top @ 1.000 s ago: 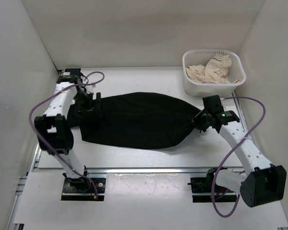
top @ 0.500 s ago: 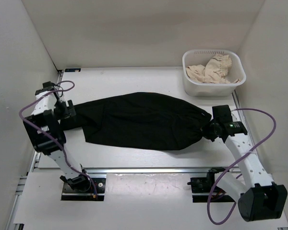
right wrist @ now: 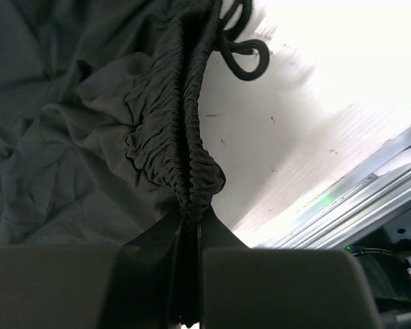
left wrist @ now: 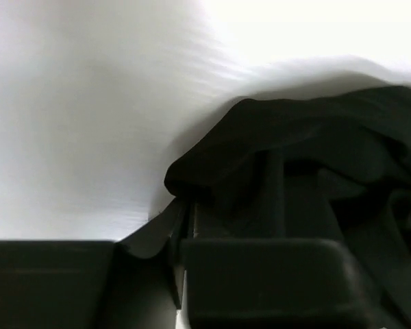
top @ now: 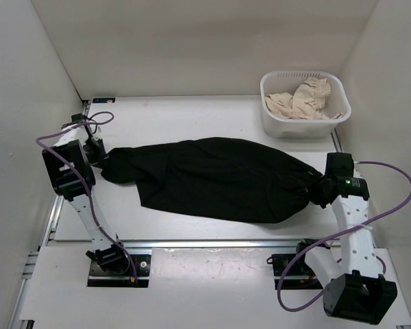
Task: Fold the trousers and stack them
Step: Flatten the trousers out
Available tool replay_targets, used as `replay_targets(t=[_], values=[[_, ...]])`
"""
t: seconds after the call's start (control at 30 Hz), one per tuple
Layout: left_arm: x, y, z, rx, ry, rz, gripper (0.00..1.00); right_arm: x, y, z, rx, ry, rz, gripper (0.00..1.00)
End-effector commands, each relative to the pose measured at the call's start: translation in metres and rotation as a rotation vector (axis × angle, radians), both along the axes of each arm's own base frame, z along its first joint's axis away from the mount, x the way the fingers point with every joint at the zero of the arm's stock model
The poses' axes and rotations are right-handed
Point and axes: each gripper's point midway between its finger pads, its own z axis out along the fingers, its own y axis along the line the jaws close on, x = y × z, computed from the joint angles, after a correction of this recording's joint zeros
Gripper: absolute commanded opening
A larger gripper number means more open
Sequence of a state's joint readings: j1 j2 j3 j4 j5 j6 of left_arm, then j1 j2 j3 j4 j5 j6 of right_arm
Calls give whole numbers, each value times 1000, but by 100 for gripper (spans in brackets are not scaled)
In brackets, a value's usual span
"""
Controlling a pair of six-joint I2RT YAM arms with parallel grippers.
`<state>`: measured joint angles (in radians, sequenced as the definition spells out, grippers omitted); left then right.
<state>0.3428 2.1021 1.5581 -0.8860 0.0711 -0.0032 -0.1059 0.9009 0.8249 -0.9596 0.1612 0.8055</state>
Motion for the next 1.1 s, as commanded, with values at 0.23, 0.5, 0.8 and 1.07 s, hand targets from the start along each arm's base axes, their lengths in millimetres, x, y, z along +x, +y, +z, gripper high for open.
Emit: replay_targets(t=[0.23,0.5,0.8,1.07], values=[[83,56,42,296,-156,35,14,-8,-29,28,-110,52,-8,0],[162,14,116,522,-416,-7,90,8,-6,13,55,11,29,0],[95,-47,197,318,-589,-128,100,8,8,4,125,-5,51,0],[-21,-192,120,14,-325,-497,100,9,11,-3,141,-7,59,0]])
